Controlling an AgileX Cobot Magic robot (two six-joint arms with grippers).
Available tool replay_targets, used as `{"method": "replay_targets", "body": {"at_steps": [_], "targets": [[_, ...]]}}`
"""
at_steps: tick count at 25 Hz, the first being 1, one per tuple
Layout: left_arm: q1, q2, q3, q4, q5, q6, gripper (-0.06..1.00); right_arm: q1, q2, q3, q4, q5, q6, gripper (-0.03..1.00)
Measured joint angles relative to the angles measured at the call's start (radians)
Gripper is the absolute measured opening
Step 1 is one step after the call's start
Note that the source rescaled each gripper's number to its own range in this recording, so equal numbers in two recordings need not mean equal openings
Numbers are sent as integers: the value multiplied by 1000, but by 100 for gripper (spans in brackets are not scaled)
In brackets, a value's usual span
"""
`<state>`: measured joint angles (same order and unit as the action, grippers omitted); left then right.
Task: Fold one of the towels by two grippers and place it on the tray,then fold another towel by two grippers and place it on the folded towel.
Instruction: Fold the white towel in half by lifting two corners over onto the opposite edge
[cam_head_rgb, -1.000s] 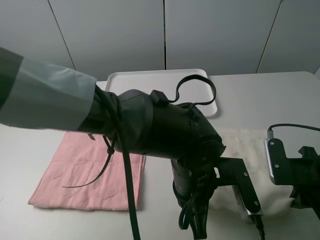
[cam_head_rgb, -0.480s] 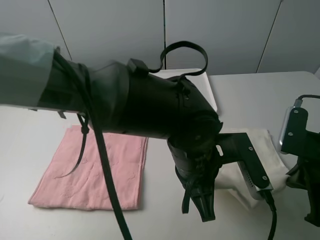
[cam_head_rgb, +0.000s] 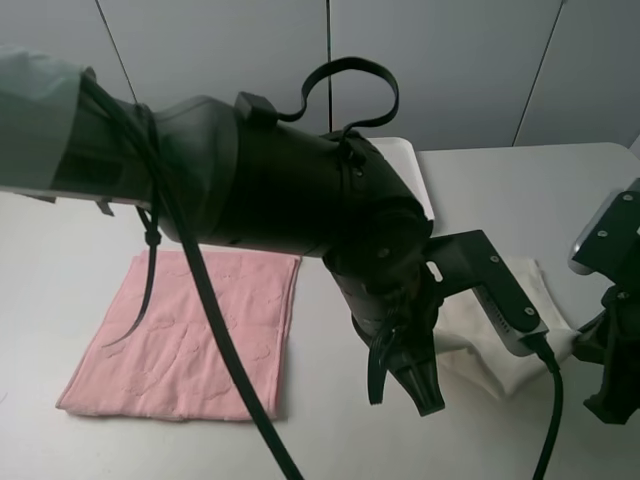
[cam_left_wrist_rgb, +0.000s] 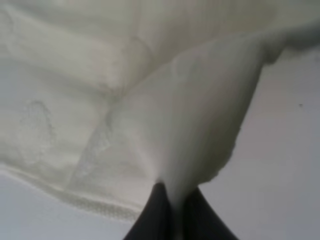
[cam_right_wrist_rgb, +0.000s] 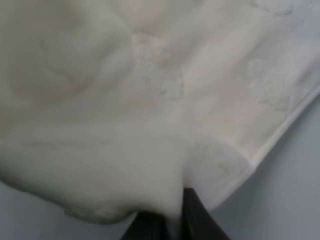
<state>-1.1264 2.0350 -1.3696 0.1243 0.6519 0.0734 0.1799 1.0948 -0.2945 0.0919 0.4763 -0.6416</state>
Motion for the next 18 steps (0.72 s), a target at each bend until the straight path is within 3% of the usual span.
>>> {"method": "replay_targets", "body": {"at_steps": [9,18], "targets": [[63,0,0,10,-17,-136,0,0,0,-31,-5,-95,243,0],[118,0,0,3,-71,-194,0,0,0,-31,-105,-159,477,0]]}}
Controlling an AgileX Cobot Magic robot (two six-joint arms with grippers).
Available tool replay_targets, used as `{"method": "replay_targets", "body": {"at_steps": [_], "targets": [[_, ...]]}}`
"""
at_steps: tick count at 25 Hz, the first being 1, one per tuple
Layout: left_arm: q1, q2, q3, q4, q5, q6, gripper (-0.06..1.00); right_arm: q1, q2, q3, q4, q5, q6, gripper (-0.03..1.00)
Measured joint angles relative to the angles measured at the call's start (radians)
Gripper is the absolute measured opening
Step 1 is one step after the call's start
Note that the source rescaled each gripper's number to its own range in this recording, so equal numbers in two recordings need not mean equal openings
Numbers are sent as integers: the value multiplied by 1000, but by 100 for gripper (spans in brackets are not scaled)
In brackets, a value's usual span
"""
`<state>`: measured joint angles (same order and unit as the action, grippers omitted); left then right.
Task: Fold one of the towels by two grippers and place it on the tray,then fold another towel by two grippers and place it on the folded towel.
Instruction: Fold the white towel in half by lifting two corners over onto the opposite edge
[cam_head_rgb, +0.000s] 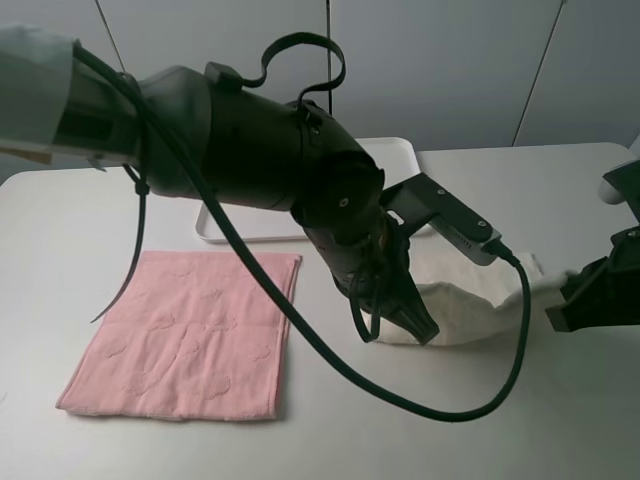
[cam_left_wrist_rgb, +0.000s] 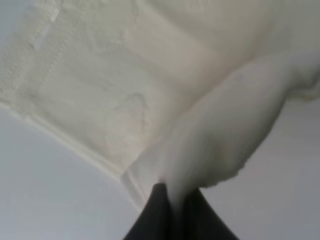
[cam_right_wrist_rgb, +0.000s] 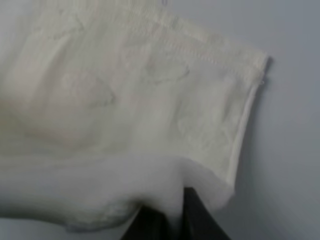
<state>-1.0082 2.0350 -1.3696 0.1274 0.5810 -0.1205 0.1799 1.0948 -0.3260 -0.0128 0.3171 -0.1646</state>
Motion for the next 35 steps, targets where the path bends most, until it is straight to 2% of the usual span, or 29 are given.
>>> {"method": "replay_targets", "body": {"at_steps": [11,17,21,23,26,28,30,32,33,34,35], "targets": [[68,0,0,-16,-36,-54,0,0,78,0,-56,-104,151,0],[73,0,0,-4,-49,-57,0,0,198,0,-56,-254,202,0],[103,0,0,2,-63,-79,0,0,233,-2,-56,-348,206,0],[125,0,0,4,-69,-85,2,0,243,-4,-56,-374,204,0],[154,0,0,4,-83,-87,12,0,254,-4,-56,-417,184,3],[166,0,0,5,-97,-87,26,0,260,-6,-44,-455,144,13],[170,0,0,11,-110,-90,43,0,265,-6,-5,-472,79,37],[170,0,0,32,-119,-123,73,0,265,-6,67,-493,20,67],[170,0,0,42,-121,-137,84,0,265,-6,125,-502,-11,84],[170,0,0,47,-124,-149,93,0,265,-6,194,-509,-45,93],[170,0,0,52,-124,-154,96,0,265,-6,263,-513,-72,96]]}}
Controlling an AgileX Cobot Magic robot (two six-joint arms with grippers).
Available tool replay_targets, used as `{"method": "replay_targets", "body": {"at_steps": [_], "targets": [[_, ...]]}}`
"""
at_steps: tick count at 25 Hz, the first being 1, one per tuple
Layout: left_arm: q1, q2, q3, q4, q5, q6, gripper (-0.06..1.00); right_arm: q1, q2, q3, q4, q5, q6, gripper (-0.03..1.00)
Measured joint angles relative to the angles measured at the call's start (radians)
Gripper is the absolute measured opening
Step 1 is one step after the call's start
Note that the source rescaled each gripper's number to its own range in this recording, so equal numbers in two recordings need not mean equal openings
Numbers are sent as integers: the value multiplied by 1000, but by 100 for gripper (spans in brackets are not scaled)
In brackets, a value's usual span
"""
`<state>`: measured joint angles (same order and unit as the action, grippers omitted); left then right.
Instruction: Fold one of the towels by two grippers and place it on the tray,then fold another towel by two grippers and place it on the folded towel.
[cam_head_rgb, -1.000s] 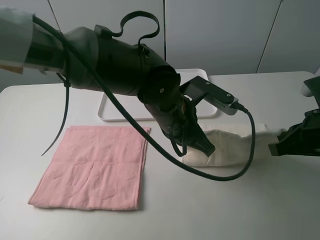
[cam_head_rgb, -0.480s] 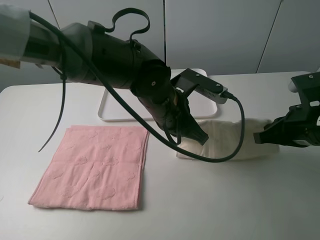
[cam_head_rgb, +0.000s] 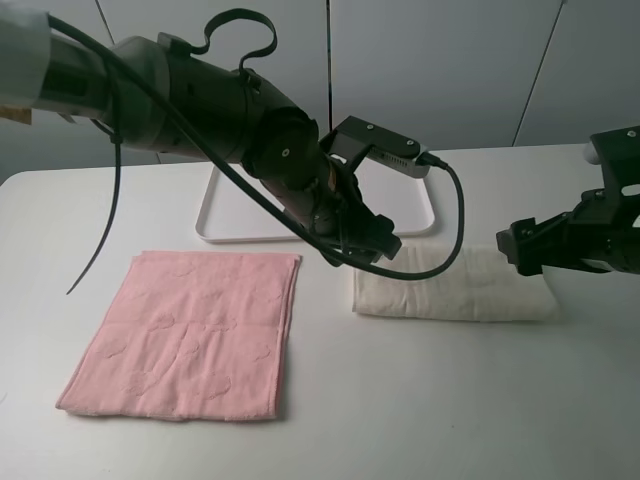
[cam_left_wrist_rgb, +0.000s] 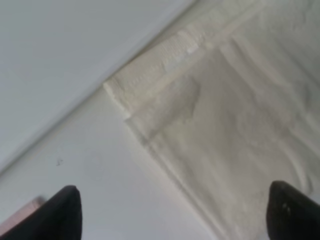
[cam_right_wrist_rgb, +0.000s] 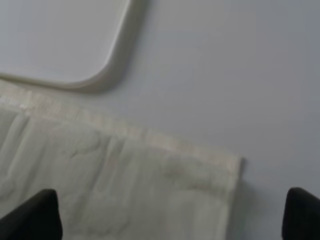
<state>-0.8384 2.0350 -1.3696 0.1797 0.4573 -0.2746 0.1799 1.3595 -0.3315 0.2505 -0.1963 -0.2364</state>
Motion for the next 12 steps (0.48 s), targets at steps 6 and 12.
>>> {"method": "replay_targets", "body": {"at_steps": [6,12], "targets": [[5,0,0,0,9,-45,98,0,0,-4,204,77,-132,99],[78,13,-63,-144,161,-39,98,-91,49,-163,261,340,-146,99]]}}
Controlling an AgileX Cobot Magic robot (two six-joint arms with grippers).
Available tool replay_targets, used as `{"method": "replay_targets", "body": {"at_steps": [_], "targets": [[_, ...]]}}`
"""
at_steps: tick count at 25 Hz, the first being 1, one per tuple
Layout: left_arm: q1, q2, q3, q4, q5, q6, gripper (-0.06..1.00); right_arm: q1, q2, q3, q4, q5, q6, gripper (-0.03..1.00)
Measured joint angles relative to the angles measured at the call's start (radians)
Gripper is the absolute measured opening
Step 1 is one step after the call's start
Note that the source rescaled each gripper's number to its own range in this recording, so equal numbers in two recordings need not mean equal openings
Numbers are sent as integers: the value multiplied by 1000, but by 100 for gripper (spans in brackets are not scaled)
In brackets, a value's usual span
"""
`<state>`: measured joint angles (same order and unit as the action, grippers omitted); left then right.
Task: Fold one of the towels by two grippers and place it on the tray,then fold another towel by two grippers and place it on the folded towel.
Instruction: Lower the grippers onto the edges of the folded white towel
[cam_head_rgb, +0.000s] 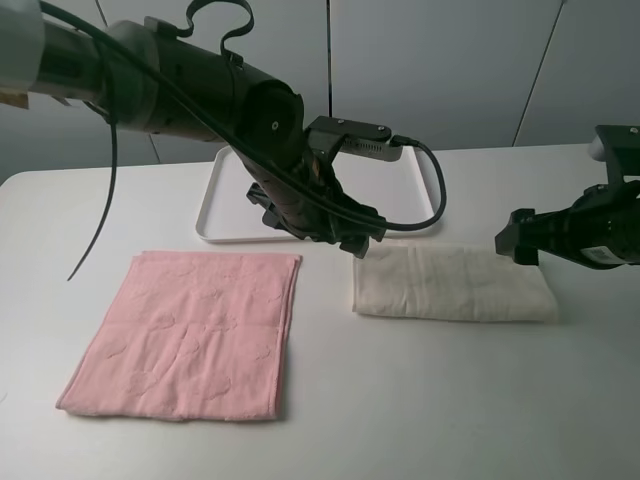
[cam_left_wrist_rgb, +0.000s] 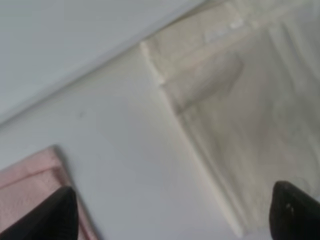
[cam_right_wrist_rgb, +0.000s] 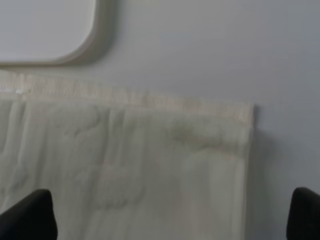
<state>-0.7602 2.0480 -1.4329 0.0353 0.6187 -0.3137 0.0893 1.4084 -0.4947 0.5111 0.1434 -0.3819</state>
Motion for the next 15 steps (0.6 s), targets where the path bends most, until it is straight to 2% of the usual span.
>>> {"method": "replay_targets", "body": {"at_steps": [4,8,11,15], "targets": [[22,48,-90,-26,98,18,98,-82,62,-154,-84,213,49,99],[22,120,-180,-49,158,24,98,-103,133,-265,-291,375,220,97],[22,171,-242,-66,199,26,98,-103,175,-301,-363,434,275,97],[22,227,-289,-90,225,26,98,-103,209,-309,-381,459,288,97]]}}
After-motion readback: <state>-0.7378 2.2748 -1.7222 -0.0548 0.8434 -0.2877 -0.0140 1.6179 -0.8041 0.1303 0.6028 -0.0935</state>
